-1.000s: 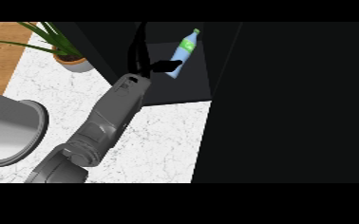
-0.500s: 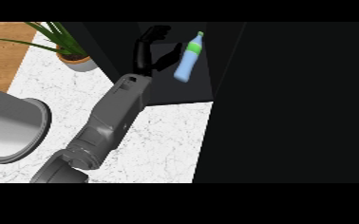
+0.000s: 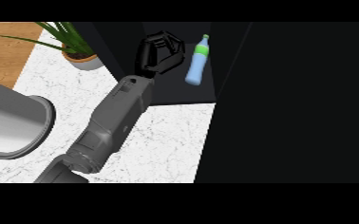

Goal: Pick up the bottled water, place it into the cabinet and close the cabinet

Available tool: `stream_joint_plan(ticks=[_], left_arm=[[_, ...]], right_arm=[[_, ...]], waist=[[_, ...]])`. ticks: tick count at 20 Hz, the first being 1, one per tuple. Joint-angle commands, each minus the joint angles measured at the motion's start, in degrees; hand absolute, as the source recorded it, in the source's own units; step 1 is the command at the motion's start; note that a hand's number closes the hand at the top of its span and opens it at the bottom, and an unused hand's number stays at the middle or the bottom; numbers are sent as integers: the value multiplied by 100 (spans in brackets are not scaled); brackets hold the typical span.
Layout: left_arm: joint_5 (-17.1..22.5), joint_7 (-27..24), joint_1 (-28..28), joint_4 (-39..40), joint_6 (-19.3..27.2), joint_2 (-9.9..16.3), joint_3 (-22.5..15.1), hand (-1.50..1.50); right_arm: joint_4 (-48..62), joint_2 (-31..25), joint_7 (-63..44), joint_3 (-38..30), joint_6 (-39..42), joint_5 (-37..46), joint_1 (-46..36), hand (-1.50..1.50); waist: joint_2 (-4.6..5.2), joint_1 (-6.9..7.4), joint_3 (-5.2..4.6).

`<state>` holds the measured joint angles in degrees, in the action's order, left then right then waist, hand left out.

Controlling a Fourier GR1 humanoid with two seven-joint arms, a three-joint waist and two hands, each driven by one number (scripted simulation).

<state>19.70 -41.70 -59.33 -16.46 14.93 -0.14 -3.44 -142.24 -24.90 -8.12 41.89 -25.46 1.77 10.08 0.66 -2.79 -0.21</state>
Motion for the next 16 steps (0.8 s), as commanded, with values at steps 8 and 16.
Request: stream_joint_plan(ticks=[8,16], left_arm=[[636,736,1075,-1671,-1368,14,-495,150],[992,1079,2719,-3599,-1345,302,-921,150]], right_arm=[[-730,-354,-337,-39,-266,439,294,-150],[-629,-575,-212,31,-252,398,289,-150]], waist=[[-186,406,16],[-203,512,16]])
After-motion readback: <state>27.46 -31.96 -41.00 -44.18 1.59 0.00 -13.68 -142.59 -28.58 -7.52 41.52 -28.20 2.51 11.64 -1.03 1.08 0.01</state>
